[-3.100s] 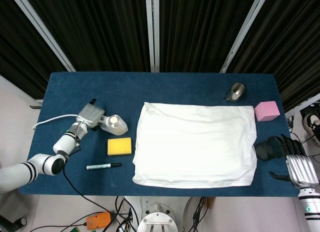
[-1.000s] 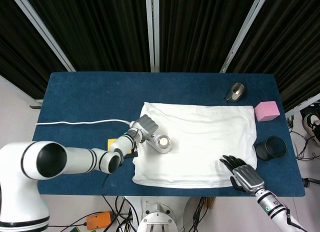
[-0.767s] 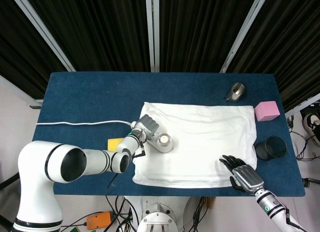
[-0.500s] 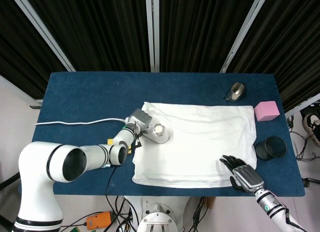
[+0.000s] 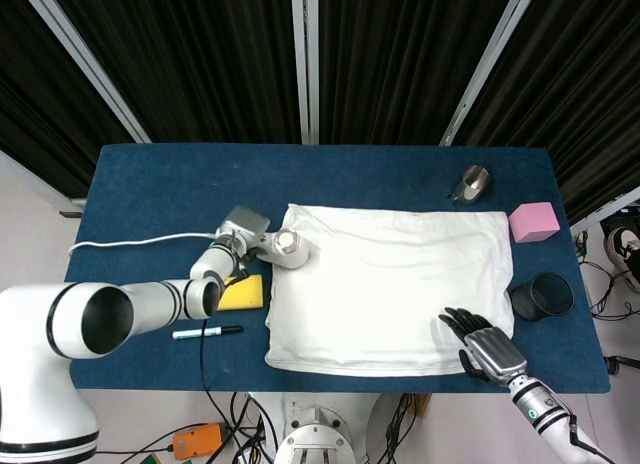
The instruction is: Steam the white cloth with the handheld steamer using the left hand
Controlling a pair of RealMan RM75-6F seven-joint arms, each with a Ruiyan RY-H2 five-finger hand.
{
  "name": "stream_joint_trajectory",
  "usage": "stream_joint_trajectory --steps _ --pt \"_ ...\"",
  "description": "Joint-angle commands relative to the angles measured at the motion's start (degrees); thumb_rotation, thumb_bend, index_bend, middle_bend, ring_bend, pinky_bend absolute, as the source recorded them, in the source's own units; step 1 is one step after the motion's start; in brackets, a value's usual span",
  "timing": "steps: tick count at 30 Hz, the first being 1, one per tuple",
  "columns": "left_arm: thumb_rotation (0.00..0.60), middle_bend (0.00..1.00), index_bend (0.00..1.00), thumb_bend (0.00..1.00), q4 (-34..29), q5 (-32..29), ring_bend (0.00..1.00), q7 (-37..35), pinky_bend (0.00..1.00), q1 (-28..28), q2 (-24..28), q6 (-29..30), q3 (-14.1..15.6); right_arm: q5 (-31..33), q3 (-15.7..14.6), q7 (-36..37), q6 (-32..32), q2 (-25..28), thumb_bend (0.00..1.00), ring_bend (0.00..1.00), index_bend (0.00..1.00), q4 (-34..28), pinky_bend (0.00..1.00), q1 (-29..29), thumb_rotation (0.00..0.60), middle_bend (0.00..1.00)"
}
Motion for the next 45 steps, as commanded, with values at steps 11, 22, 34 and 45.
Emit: stream_joint_trajectory --steps 11,22,34,45 --pt "0.474 0.90 0.80 0.68 -16.02 8.41 0.76 3.92 0.66 -2.91 0.15 10.36 -6.78 0.08 -0.44 0.05 0.80 -0.12 0.85 0.01 0.03 0.37 0.18 -0.39 0.600 0.06" --pt "0.468 0.90 0.80 0.67 -11.55 3.53 0.76 6.34 0.66 -2.64 -5.34 12.26 -7.54 0.11 -0.63 0.16 1.11 -0.31 0.85 0.01 0.03 0.79 0.18 -0.51 0.600 0.06" --pt "0.467 0.90 0.80 0.67 -2.78 -2.86 0.76 6.78 0.66 0.08 -6.62 8.40 -6.29 0.57 -0.58 -0.32 1.54 -0.47 0.85 0.01 0.03 0.58 0.18 -0.78 0.600 0.06" --pt "0.465 0.90 0.80 0.67 -0.58 -7.81 0.76 7.60 0.66 2.23 -3.49 9.37 -5.67 1.01 -0.55 -0.28 1.63 -0.61 0.85 0.01 0.03 0.78 0.18 -1.00 0.600 0.06"
